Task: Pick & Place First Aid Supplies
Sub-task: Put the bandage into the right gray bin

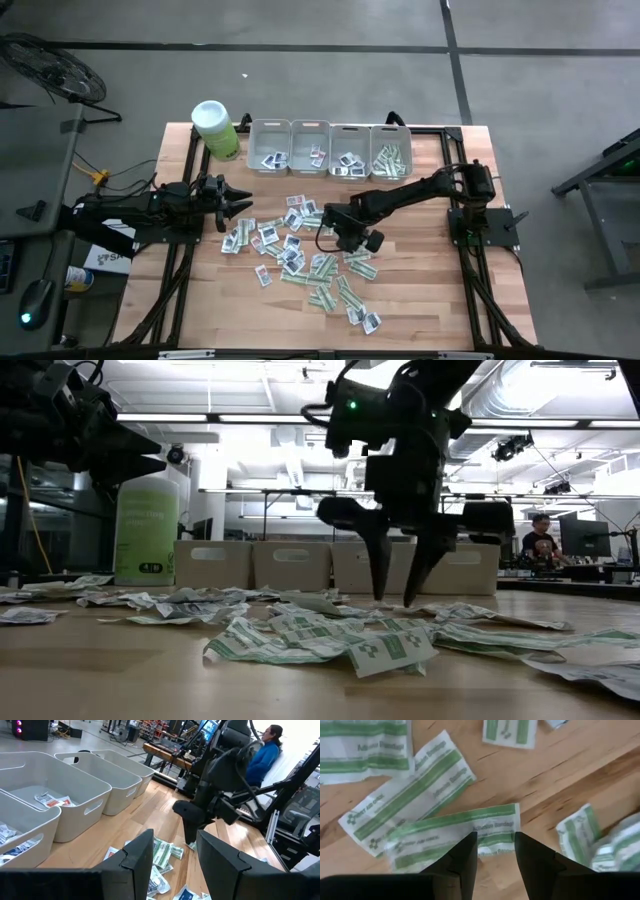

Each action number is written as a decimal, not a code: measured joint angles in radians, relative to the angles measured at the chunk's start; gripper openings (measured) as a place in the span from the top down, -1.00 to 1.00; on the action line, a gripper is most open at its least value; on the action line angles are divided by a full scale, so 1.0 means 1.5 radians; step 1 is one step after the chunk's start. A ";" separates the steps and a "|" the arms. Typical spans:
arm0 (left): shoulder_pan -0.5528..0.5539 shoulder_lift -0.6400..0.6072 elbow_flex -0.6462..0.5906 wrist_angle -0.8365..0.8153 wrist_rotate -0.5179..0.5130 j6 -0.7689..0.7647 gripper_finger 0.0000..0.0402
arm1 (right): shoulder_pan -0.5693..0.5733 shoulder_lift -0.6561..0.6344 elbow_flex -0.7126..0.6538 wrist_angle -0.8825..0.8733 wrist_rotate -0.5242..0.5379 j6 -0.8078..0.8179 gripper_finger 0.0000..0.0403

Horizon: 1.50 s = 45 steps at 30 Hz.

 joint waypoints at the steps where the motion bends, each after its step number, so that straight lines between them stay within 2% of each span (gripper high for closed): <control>1: 0.000 0.000 0.000 0.000 0.000 0.000 0.25 | 0.000 0.003 0.000 0.000 0.000 0.000 0.38; 14: 0.000 0.000 0.000 0.000 0.000 0.000 0.25 | -0.011 0.023 0.003 -0.003 -0.012 0.013 0.42; 23: 0.000 0.000 0.000 0.000 0.000 0.000 0.25 | -0.014 0.057 0.006 -0.039 -0.031 0.045 0.68; 31: 0.000 0.000 0.000 0.000 0.000 0.000 0.25 | -0.013 0.045 0.001 -0.040 -0.020 0.153 0.98; 36: 0.000 0.000 0.000 0.000 0.000 0.000 0.25 | -0.011 0.014 -0.002 -0.056 0.046 0.257 0.99; 45: 0.000 0.000 0.000 0.000 0.000 0.000 0.25 | -0.013 -0.074 -0.003 -0.192 0.195 0.409 1.00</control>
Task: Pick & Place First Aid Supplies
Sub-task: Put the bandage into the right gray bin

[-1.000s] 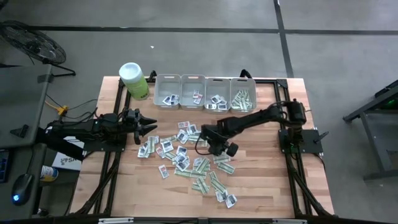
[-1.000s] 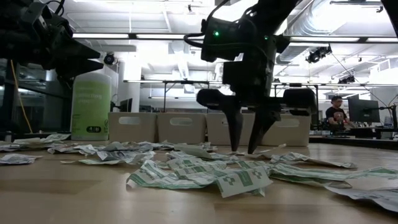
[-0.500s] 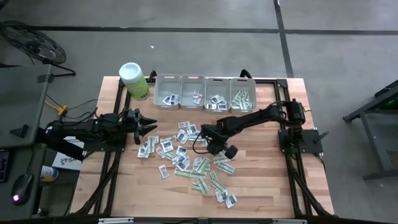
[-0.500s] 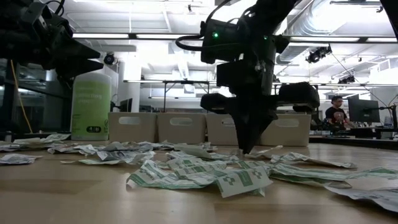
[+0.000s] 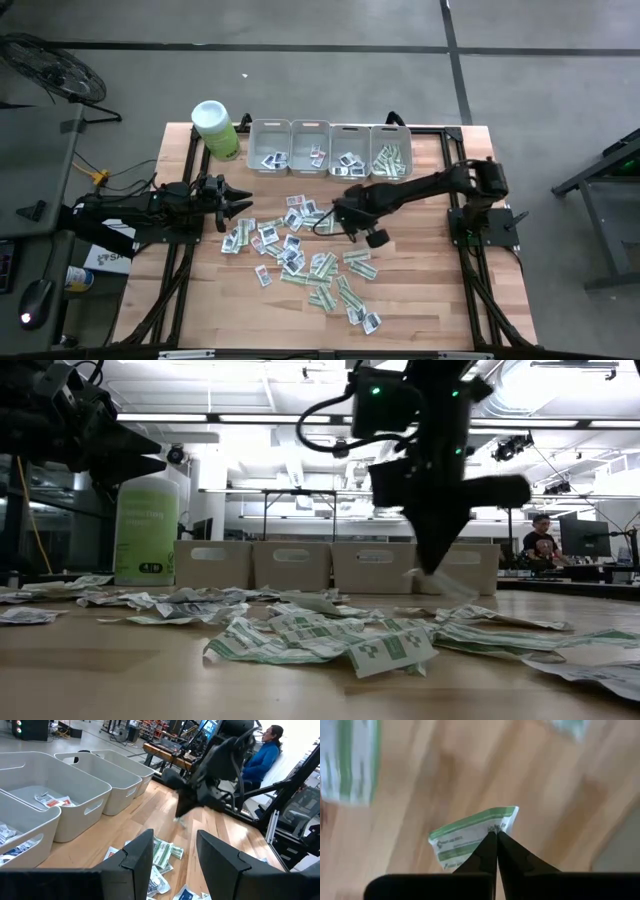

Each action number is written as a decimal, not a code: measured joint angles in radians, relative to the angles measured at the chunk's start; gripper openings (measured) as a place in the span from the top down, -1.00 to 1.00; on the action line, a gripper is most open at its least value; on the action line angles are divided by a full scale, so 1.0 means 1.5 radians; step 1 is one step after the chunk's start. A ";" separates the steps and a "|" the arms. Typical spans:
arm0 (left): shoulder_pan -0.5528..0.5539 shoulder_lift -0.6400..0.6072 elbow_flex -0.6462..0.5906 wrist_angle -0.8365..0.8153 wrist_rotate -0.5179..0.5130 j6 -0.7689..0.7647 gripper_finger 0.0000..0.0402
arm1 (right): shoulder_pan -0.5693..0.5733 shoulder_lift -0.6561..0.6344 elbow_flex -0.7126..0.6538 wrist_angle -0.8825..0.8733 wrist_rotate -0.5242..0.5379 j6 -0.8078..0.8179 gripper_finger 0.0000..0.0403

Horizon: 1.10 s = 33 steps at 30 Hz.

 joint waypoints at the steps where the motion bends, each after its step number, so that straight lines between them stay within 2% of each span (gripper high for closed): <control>1: 0.000 0.000 0.000 0.000 0.000 0.000 0.25 | -0.001 -0.009 0.000 -0.024 0.014 0.016 1.00; 8: 0.000 0.000 0.000 0.000 0.000 0.000 0.25 | -0.021 -0.087 0.000 -0.149 0.108 0.107 1.00; 15: 0.000 0.000 0.000 0.000 0.000 0.000 0.25 | -0.073 -0.170 0.001 -0.169 0.173 0.132 1.00; 22: 0.000 0.000 0.000 0.000 0.000 0.000 0.25 | -0.169 -0.222 0.001 -0.167 0.220 0.124 1.00; 27: 0.000 0.000 0.000 0.000 0.000 0.000 0.25 | -0.258 -0.226 0.002 -0.149 0.220 0.076 1.00; 33: 0.000 0.000 0.000 0.000 0.000 0.000 0.25 | -0.366 -0.226 0.002 -0.083 0.144 0.023 1.00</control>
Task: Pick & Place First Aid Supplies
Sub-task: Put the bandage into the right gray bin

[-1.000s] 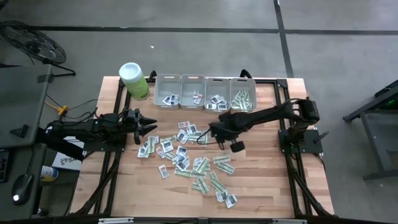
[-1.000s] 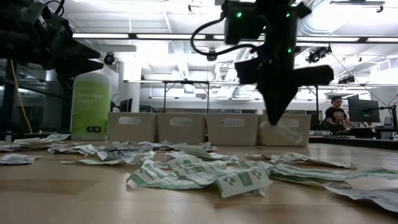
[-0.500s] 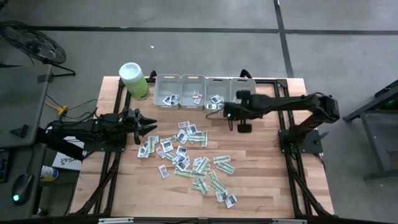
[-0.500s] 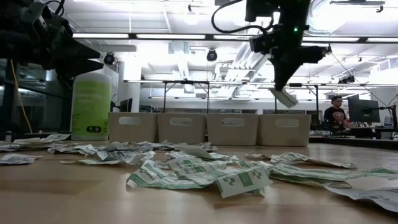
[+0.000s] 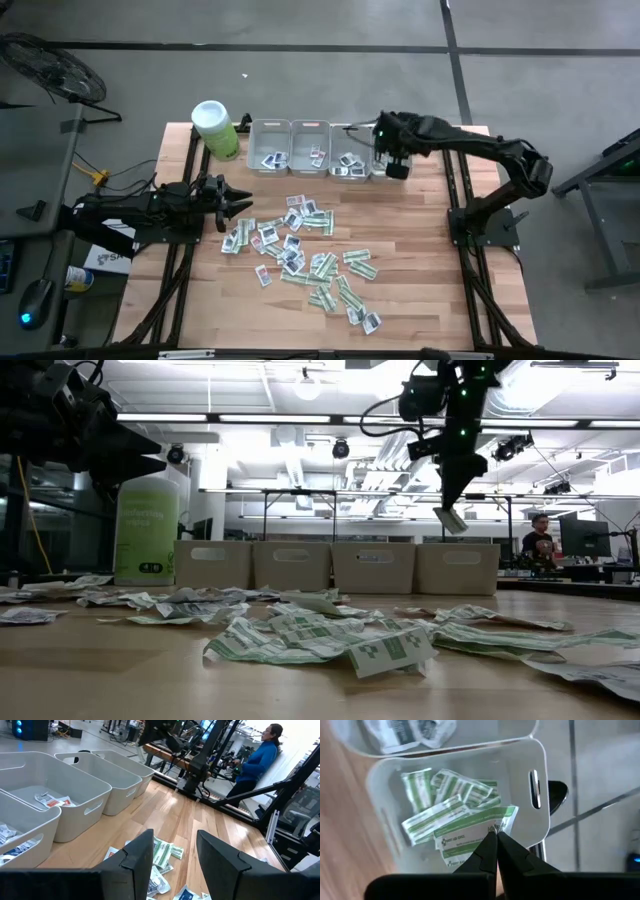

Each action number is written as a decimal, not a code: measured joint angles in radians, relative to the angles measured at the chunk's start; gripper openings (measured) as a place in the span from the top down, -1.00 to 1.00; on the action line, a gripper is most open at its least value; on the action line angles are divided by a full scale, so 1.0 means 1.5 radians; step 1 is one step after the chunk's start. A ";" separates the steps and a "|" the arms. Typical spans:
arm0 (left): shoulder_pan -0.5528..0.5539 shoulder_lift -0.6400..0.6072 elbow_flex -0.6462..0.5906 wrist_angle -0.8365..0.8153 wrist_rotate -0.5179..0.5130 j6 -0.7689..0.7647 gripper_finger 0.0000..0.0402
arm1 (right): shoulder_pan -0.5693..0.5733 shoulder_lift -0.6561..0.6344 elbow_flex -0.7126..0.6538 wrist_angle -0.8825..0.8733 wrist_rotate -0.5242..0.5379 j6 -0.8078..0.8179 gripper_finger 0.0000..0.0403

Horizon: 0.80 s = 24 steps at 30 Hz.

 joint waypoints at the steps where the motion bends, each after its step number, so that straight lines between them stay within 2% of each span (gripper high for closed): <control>1: 0.000 0.000 0.000 0.000 0.000 0.000 0.25 | -0.016 0.000 0.000 0.007 -0.015 -0.004 1.00; 9: 0.000 0.000 0.000 0.000 0.000 0.000 0.25 | -0.106 -0.001 -0.014 0.064 -0.171 0.011 1.00; 14: 0.000 0.000 0.000 0.000 0.000 0.000 0.25 | -0.133 0.000 -0.073 0.109 -0.216 -0.009 1.00; 24: 0.000 0.000 0.000 0.000 0.000 0.000 0.25 | -0.158 0.000 -0.183 0.213 -0.240 -0.032 1.00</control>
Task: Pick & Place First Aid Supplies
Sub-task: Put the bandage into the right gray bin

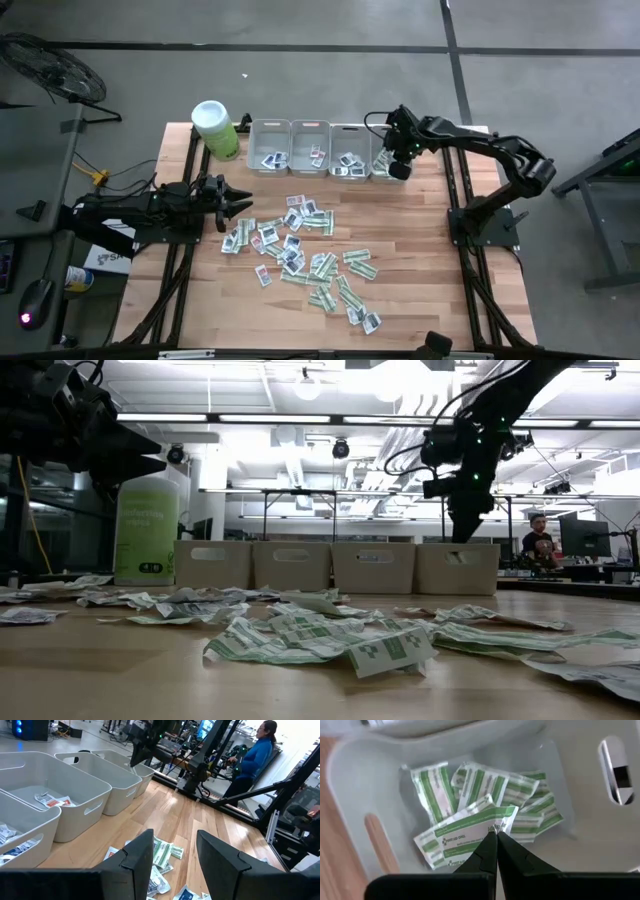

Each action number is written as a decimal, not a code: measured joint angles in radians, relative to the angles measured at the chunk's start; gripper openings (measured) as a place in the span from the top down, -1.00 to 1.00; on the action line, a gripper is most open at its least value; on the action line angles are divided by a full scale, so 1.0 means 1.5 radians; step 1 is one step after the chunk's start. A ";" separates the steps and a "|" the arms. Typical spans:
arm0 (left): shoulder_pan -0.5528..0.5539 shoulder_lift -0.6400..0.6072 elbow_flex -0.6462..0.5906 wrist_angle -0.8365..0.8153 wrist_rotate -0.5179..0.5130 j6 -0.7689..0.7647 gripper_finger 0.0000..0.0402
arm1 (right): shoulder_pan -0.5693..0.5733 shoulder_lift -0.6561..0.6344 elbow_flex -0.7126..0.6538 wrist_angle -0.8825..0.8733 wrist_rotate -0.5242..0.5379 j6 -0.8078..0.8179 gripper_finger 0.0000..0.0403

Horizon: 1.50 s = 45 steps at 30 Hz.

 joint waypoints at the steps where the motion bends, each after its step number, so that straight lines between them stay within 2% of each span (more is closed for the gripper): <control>1: 0.000 0.000 0.000 0.000 0.000 0.000 0.25 | -0.001 0.000 -0.007 0.006 0.005 -0.006 1.00; 4: 0.000 0.000 0.000 0.000 0.000 0.000 0.25 | -0.002 0.000 -0.018 0.029 0.031 -0.015 1.00; 14: 0.000 0.000 0.000 0.000 0.000 0.000 0.25 | -0.001 0.000 -0.020 0.041 0.024 -0.022 0.96; 24: 0.000 0.000 0.000 0.000 0.000 0.000 0.25 | -0.001 0.000 -0.017 0.037 0.065 -0.016 0.44; 31: 0.000 0.000 0.000 0.000 0.000 0.000 0.25 | 0.001 0.000 0.055 -0.022 0.071 0.030 0.20; 39: 0.000 0.000 0.000 0.000 0.000 0.000 0.25 | 0.041 0.000 0.155 -0.131 -0.006 0.059 0.18; 45: 0.000 0.000 0.000 0.000 0.000 0.000 0.25 | 0.093 0.000 0.210 -0.224 -0.025 0.176 0.24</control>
